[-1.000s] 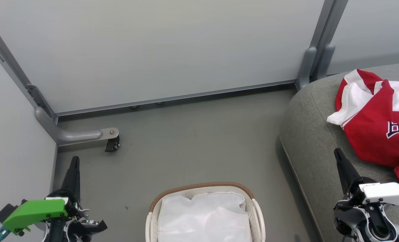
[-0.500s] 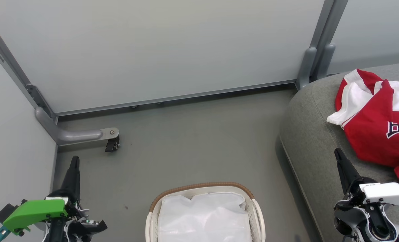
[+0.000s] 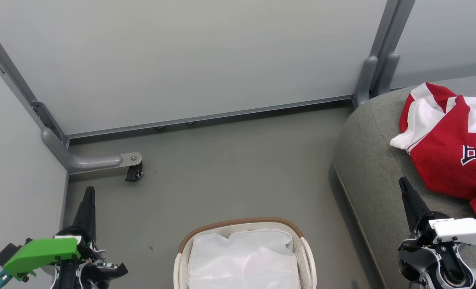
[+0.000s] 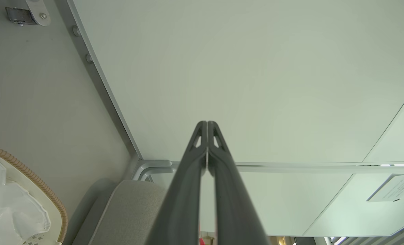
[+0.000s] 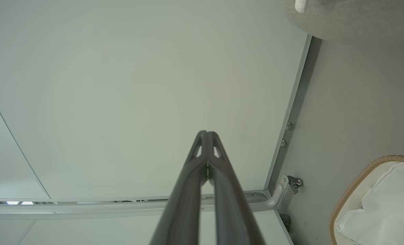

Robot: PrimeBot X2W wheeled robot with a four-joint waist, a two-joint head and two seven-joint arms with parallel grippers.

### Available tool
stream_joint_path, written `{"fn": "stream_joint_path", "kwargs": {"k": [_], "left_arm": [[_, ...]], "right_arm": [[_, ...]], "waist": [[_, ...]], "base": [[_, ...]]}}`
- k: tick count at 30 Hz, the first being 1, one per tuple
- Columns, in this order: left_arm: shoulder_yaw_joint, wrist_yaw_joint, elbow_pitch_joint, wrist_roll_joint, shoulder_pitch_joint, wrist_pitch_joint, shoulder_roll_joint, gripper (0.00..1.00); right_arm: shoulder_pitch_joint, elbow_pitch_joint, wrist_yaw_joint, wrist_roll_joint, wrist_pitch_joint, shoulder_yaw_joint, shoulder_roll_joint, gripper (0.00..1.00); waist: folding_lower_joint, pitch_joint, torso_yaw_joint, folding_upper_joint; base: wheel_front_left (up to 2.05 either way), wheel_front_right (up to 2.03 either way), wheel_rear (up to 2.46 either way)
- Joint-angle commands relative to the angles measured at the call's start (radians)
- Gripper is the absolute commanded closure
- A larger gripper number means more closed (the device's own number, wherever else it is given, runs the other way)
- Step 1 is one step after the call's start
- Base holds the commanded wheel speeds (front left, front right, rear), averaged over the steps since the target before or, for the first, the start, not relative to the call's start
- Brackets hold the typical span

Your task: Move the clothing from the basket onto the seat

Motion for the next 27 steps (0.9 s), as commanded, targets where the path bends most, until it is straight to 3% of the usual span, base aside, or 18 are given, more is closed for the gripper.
{"fn": "stream_joint_path", "kwargs": {"k": [1,27], "left_arm": [[0.002,-0.003,-0.001,-0.003,-0.011,0.003,0.007,1.00],[0.002,-0.003,-0.001,-0.003,-0.011,0.003,0.007,1.00]], "right_arm": [[0.011,-0.003,0.000,-0.002,0.004,-0.003,-0.002,1.00],[0.011,-0.002,0.000,-0.005,0.006,-0.005,0.000,1.00]], "waist": [[0.0000,0.000,0.000,-0.0001],[0.0000,0.000,0.000,-0.0001]], "base": [[0.00,0.00,0.00],[0.00,0.00,0.00]]}}
